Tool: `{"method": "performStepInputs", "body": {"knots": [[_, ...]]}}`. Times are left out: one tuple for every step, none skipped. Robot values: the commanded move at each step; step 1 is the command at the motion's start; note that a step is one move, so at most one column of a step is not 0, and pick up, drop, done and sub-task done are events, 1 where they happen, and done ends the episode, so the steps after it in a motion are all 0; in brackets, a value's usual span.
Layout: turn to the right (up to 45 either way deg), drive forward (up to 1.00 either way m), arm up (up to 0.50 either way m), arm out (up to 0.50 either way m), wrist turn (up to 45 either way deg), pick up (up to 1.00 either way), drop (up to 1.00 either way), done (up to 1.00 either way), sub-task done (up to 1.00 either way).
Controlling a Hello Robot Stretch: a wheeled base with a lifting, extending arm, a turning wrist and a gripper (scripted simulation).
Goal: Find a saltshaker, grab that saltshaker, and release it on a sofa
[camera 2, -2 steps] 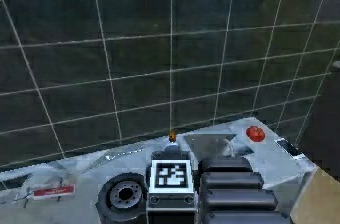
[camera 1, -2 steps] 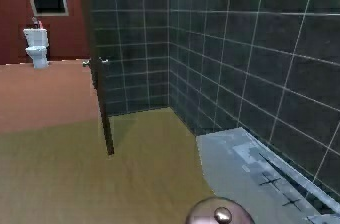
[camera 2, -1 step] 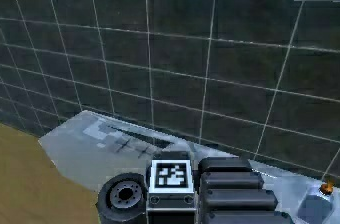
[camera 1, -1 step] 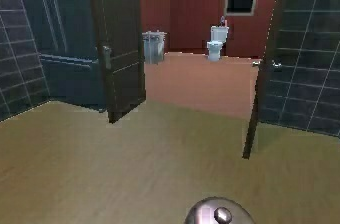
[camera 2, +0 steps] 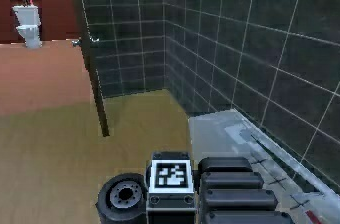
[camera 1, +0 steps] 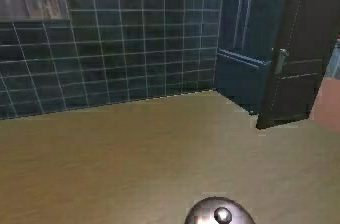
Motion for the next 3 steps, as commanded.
{"method": "performStepInputs", "body": {"knots": [[-45.0,0.00,0.00,0.00,0.0,0.00,0.00,0.00,0.00],[-9.0,0.00,0.00,0.00,0.0,0.00,0.00,0.00,0.00],[0.0,1.00,0.00,0.00,0.0,0.00,0.00,0.00,0.00]]}}
